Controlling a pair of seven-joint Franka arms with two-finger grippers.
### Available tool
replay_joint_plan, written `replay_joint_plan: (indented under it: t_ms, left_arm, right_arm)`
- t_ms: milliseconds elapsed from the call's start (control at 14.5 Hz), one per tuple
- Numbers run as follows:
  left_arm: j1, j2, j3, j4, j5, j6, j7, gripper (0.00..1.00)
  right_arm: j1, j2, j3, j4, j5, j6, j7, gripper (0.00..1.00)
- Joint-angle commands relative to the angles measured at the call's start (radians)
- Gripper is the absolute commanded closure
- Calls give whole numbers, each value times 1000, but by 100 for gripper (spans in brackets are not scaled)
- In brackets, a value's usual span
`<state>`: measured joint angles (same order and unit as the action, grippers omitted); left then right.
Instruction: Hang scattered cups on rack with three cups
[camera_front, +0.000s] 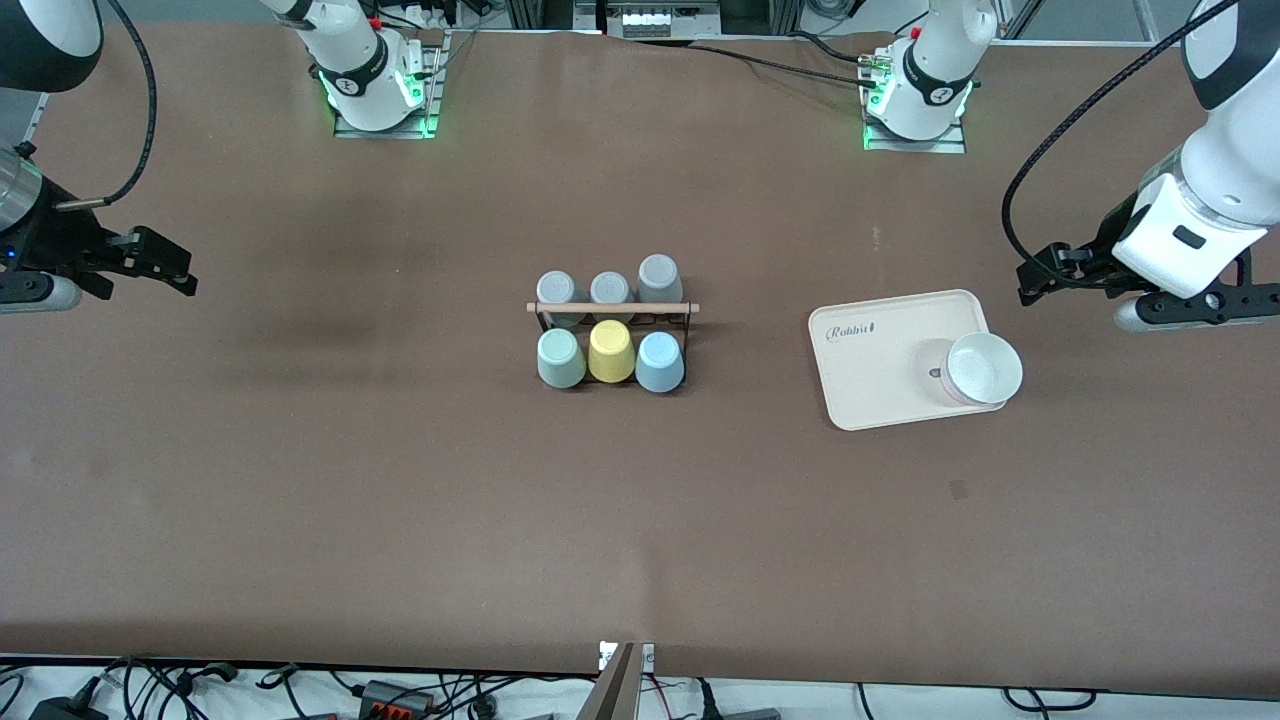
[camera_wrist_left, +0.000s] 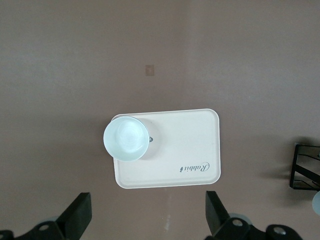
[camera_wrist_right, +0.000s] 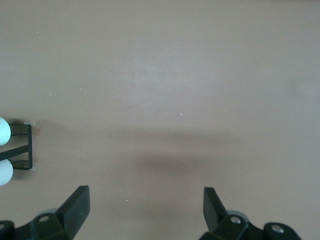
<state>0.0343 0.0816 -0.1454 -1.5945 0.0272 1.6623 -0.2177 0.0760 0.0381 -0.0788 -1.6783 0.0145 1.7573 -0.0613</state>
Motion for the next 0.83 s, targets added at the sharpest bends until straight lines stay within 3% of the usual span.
replay_joint_plan:
  t_ms: [0, 484, 760]
  left_arm:
    - [7, -2, -5, 5, 0, -9, 18, 0]
    - [6, -2, -5, 5, 0, -9, 17, 0]
    - [6, -2, -5, 4, 2, -19, 18, 0]
  right_arm:
    - [2, -21, 1, -12, -5, 8, 1, 0]
    - [-8, -30, 5, -12, -13, -4, 1, 0]
    - [-73, -30, 71, -12, -16, -7, -2, 0]
